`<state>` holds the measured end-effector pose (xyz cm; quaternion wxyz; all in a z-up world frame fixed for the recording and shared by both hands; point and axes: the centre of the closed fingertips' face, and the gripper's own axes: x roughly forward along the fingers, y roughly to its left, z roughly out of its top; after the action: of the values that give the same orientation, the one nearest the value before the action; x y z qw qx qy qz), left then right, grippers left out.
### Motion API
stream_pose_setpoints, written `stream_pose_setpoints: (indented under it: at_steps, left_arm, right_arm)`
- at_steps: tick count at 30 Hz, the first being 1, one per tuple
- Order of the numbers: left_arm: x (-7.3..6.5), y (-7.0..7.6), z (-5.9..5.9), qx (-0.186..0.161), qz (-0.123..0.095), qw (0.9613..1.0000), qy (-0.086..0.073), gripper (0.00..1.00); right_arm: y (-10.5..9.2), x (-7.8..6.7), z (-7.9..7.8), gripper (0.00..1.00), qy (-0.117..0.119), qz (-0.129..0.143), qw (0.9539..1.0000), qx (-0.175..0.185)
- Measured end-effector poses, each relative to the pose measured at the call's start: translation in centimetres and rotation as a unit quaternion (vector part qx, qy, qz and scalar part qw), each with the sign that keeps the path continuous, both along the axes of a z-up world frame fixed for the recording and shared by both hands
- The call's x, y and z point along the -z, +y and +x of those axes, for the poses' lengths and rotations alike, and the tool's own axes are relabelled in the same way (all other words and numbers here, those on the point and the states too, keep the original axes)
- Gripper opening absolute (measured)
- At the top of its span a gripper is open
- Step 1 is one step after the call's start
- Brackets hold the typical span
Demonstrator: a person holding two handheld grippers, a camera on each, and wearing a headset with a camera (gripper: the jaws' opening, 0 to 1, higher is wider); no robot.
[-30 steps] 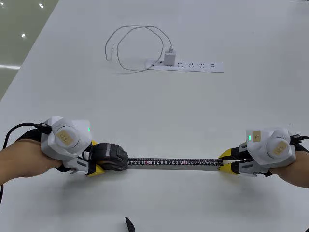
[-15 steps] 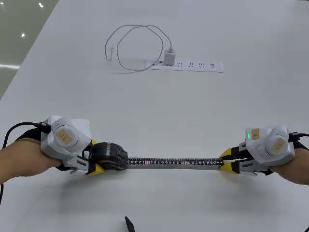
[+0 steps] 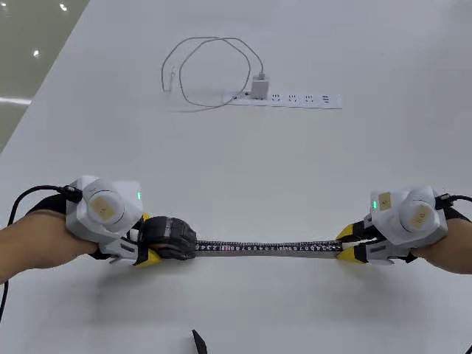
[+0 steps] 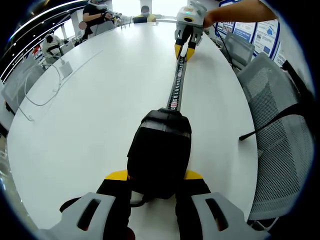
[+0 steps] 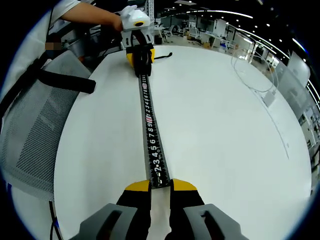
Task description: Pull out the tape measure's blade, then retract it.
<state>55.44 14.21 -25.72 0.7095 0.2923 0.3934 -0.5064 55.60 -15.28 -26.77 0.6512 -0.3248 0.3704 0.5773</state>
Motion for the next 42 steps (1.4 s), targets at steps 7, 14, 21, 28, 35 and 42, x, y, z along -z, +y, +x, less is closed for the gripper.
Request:
stream_pose_setpoints:
  at_steps: [7,14,21,28,35,42]
  left_arm:
    - [-0.06,-0.04,-0.02,0.000,0.002,1.0000,-0.003,0.29]
    - [-0.10,-0.07,-0.06,-0.003,0.002,1.0000,-0.002,0.29]
    - [-0.12,-0.12,-0.02,-0.003,0.000,1.0000,-0.003,0.30]
    - [-0.17,-0.11,-0.05,-0.002,-0.001,1.0000,-0.004,0.30]
    - [-0.23,0.02,-0.01,-0.006,0.000,1.0000,-0.008,0.31]
    - [-0.38,0.60,0.37,-0.019,-0.004,0.9998,-0.007,0.38]
  right_arm:
    - [-0.01,0.00,-0.01,0.10,-0.002,-0.002,1.0000,0.001]
    - [-0.05,0.14,0.05,0.10,-0.006,-0.010,0.9999,-0.003]
    - [-0.05,0.13,0.07,0.11,-0.008,-0.013,0.9999,-0.003]
    - [-0.10,0.11,0.07,0.11,-0.009,-0.014,0.9999,-0.004]
    - [-0.14,0.08,0.03,0.12,-0.006,-0.018,0.9998,0.001]
    - [0.14,-0.01,0.02,0.19,-0.004,-0.017,0.9998,0.010]
